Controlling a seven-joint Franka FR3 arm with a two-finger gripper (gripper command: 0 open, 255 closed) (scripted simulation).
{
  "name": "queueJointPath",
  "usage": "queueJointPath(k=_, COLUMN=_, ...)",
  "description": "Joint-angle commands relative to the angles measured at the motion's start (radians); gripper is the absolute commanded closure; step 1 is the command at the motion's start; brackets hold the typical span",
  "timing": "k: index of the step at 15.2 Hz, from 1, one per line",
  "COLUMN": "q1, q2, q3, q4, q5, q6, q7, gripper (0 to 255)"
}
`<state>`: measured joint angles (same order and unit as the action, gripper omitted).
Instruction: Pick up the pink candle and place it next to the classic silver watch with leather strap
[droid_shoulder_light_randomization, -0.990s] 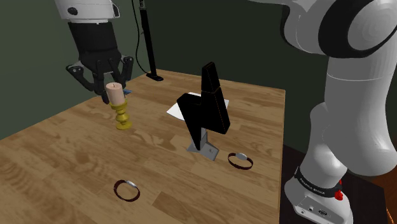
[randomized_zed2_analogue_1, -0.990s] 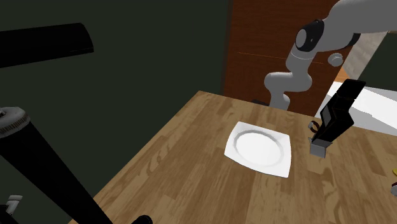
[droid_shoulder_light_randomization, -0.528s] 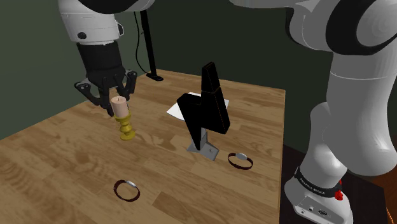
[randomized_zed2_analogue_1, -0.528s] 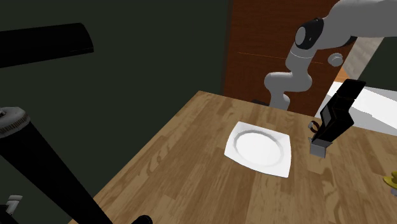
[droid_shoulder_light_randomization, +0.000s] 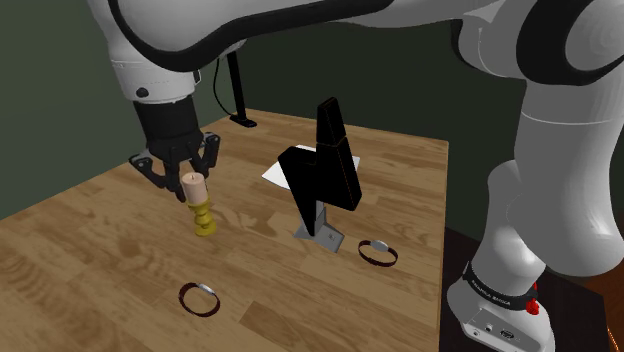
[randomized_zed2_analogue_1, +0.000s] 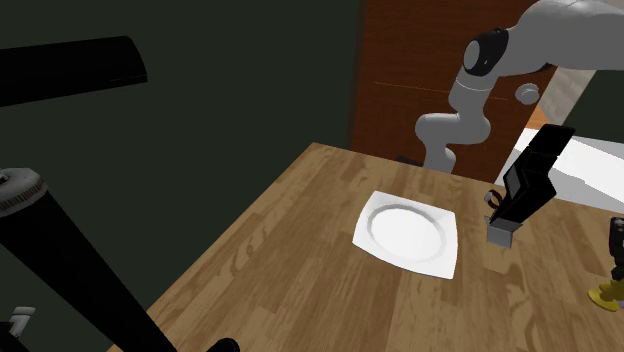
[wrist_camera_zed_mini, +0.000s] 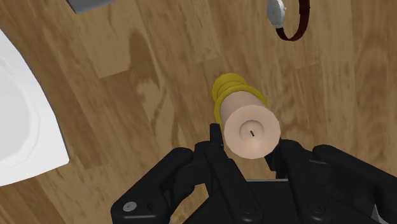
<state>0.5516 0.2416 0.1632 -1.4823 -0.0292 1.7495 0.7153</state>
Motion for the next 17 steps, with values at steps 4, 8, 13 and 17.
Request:
queueJointPath(k=4, q1=-0.002, q2=-0.006, q3=-0.001, q4=-0.079, q5=0.001, q6=0.074, q7=-0.001, gripper=255)
queueJointPath(k=8, q1=-0.003, q2=-0.003, q3=-0.002, q4=-0.131, q5=0.0, q6=0.128, q7=-0.001, gripper=255)
queueJointPath(k=13, q1=-0.003, q2=-0.003, q3=-0.002, q4=-0.131, q5=0.0, q6=0.128, q7=-0.001, gripper=255)
queueJointPath(k=17, q1=-0.003, q2=-0.003, q3=-0.002, q4=-0.131, q5=0.0, q6=0.128, q7=-0.001, gripper=0)
